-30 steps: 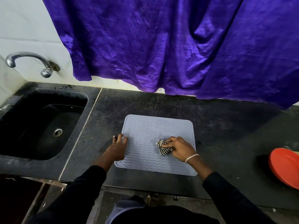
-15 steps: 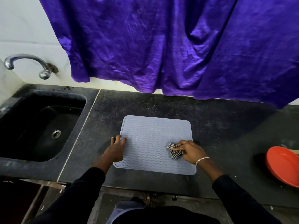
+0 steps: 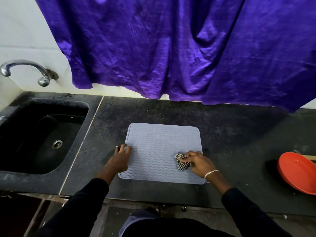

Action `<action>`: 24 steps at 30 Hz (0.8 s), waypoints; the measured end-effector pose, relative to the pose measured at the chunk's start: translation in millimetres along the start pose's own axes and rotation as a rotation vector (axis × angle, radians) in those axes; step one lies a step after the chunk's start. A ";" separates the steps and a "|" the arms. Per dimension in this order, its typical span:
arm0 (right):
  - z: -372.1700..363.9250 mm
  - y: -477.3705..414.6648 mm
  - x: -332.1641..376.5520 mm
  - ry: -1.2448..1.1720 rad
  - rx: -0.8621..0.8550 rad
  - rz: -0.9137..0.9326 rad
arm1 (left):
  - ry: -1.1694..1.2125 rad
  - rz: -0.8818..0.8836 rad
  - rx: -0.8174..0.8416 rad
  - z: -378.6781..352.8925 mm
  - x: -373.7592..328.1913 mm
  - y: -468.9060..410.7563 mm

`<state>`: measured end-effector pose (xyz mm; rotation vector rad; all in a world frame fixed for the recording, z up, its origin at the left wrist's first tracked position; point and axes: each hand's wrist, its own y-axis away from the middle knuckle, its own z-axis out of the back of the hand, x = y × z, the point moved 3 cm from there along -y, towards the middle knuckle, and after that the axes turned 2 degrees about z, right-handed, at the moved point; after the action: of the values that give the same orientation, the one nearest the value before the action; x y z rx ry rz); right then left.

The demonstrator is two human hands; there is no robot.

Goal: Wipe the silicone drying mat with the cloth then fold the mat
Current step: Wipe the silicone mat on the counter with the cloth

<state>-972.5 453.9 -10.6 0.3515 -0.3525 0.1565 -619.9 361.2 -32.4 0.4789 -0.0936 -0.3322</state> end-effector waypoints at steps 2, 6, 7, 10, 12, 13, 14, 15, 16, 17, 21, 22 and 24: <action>5.6 4.7 -11.4 0.013 0.006 -0.033 | -0.029 -0.016 -0.015 -0.6 -0.6 -0.7; 20.0 2.1 -17.4 -0.010 -0.030 -0.071 | -0.043 -0.013 -0.021 -2.5 -1.2 -2.2; 22.3 -0.5 -14.3 -0.018 -0.040 -0.063 | -0.043 -0.010 -0.019 -2.7 -1.2 -2.4; 21.3 -8.4 3.9 -0.026 -0.047 -0.009 | -0.025 0.000 0.000 -4.1 -0.7 -3.6; 15.5 -10.6 14.0 -0.015 -0.034 0.018 | -0.002 0.008 0.015 -4.4 0.0 -4.0; 11.5 -10.1 15.6 -0.004 -0.017 0.026 | -0.002 0.009 0.018 -4.5 0.1 -3.7; 7.5 -8.2 14.4 0.005 0.002 0.028 | -0.010 0.004 0.017 -4.5 0.3 -3.7; 3.9 -5.0 10.5 0.005 0.015 0.027 | -0.014 0.001 0.017 -4.6 0.1 -3.3; 1.6 -0.8 4.6 -0.007 0.018 0.020 | -0.009 0.003 0.020 -4.8 0.2 -3.1; 0.9 4.4 -3.0 -0.021 0.010 0.007 | 0.001 0.009 0.024 -4.8 0.2 -2.8; 10.5 22.6 -33.9 -0.020 0.001 -0.107 | 0.004 0.013 0.035 -5.9 -0.2 -2.4; 14.1 24.5 -38.9 -0.016 0.007 -0.121 | 0.013 0.018 0.047 -6.4 -0.2 -2.6; 20.9 24.7 -43.6 -0.012 0.001 -0.127 | 0.035 0.028 0.067 -7.1 0.2 -3.3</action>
<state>-1024.6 465.3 -0.5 0.3748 -0.3408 0.0297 -619.5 361.5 -40.2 0.5485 -0.0778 -0.2937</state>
